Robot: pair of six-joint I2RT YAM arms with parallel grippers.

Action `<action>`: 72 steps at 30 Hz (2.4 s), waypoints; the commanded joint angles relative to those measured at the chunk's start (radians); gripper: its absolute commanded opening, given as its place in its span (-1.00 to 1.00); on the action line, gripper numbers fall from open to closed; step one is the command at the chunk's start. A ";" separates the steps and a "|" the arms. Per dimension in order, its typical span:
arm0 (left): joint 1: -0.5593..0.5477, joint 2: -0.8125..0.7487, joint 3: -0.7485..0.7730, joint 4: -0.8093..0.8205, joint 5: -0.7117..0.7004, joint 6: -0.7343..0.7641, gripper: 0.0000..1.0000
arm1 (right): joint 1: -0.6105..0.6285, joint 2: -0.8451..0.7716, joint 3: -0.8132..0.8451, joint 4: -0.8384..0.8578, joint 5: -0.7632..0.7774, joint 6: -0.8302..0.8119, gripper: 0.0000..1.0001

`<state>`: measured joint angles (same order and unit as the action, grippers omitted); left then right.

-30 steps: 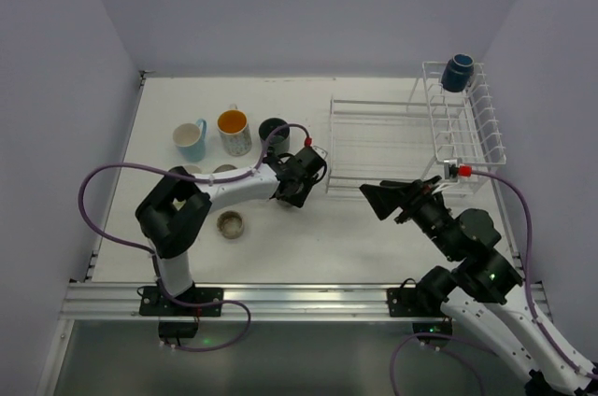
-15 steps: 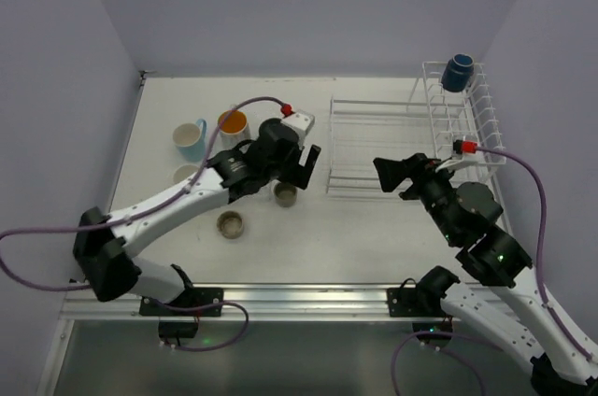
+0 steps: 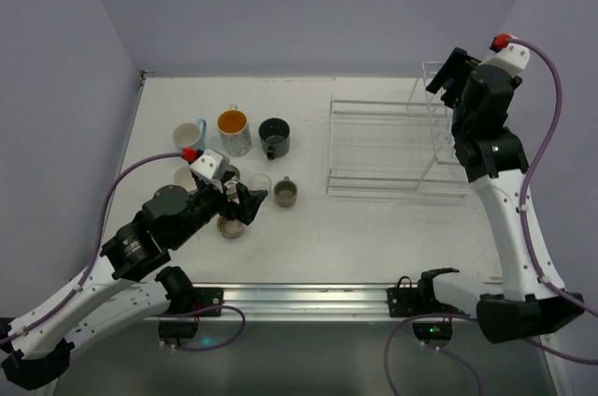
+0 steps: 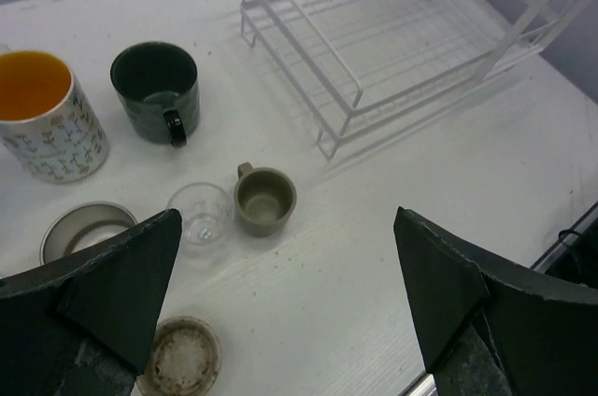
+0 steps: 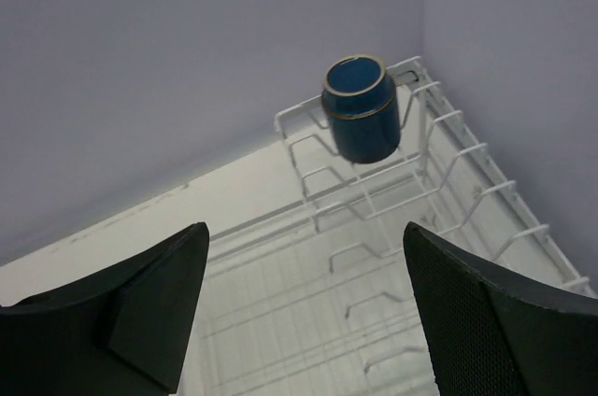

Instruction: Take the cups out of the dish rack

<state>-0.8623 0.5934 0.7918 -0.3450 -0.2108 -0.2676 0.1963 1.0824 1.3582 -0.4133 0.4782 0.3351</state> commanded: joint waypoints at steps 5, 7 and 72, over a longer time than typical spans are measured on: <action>0.002 -0.023 -0.048 -0.005 0.011 0.047 1.00 | -0.156 0.281 0.273 -0.005 -0.013 -0.128 0.85; 0.002 -0.018 -0.049 -0.012 0.034 0.047 1.00 | -0.182 0.358 0.309 -0.013 -0.013 -0.137 0.86; 0.042 0.304 -0.063 0.585 0.536 -0.352 0.94 | 0.155 -0.269 -0.611 0.801 -0.783 0.597 -0.46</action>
<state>-0.8249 0.8711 0.7464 -0.0284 0.2062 -0.4664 0.2863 0.8600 0.8276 0.1356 -0.1562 0.7288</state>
